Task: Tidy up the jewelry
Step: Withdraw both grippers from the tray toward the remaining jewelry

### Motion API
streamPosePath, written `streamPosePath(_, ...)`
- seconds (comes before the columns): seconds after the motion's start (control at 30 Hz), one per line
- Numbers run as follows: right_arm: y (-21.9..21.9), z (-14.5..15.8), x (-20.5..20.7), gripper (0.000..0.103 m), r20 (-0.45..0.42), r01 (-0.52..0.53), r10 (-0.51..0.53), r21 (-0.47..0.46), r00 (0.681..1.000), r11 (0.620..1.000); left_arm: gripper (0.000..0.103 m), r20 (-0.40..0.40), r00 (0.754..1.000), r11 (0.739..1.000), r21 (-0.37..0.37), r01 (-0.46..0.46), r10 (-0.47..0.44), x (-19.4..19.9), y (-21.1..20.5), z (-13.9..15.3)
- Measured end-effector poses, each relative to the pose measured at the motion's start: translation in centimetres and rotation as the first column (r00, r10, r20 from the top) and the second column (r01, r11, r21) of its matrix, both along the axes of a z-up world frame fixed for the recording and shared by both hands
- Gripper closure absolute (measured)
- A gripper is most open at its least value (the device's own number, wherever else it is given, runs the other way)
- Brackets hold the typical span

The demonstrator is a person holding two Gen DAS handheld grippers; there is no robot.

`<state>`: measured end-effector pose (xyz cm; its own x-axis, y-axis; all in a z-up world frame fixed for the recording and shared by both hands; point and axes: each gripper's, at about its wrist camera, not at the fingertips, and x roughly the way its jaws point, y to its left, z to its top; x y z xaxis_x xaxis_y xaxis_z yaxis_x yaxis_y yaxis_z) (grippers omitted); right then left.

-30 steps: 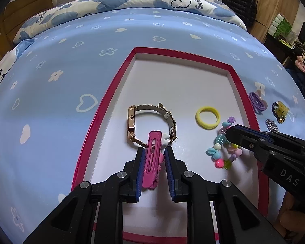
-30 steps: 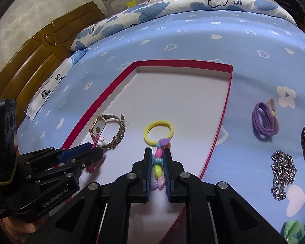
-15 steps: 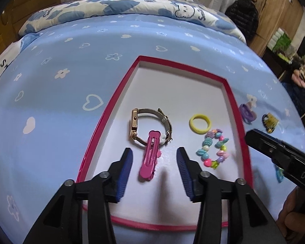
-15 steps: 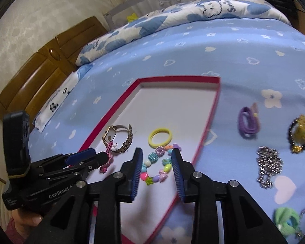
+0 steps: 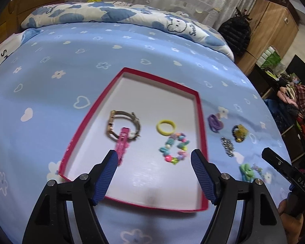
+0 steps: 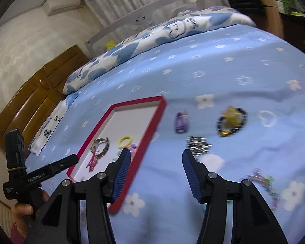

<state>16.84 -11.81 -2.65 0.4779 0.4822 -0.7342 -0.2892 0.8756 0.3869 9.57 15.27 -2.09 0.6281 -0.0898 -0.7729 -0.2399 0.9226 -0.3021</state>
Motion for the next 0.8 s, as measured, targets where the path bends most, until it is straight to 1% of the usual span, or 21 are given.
streamPosePath(0.07, -1.5, 0.4, -0.5, 0.044, 0.008, 0.03, -0.03, -0.003, 1.0, 1.0, 0.028, 0.006, 1.0, 1.0, 0.003, 0.016, -0.016, -0.1, -0.7, 0.4)
streamPosePath(0.4, -8.1, 1.2, -2.1, 0.043, 0.018, 0.161, -0.161, -0.007, 0.987, 0.987, 0.026, 0.013, 0.995, 0.995, 0.012, 0.095, -0.095, -0.2, -4.1, 1.5)
streamPosePath(0.63, -11.1, 1.1, -3.2, 0.043, 0.019, 0.22, -0.22, -0.016, 0.975, 0.975, 0.026, 0.005, 0.987, 0.986, 0.03, 0.162, -0.162, 0.3, -7.2, 1.8)
streamPosePath(0.8, -12.5, 0.7, -3.7, 0.043, 0.008, 0.238, -0.238, -0.019, 0.971, 0.971, 0.026, -0.009, 0.978, 0.977, 0.039, 0.208, -0.207, 1.4, -9.2, 1.5)
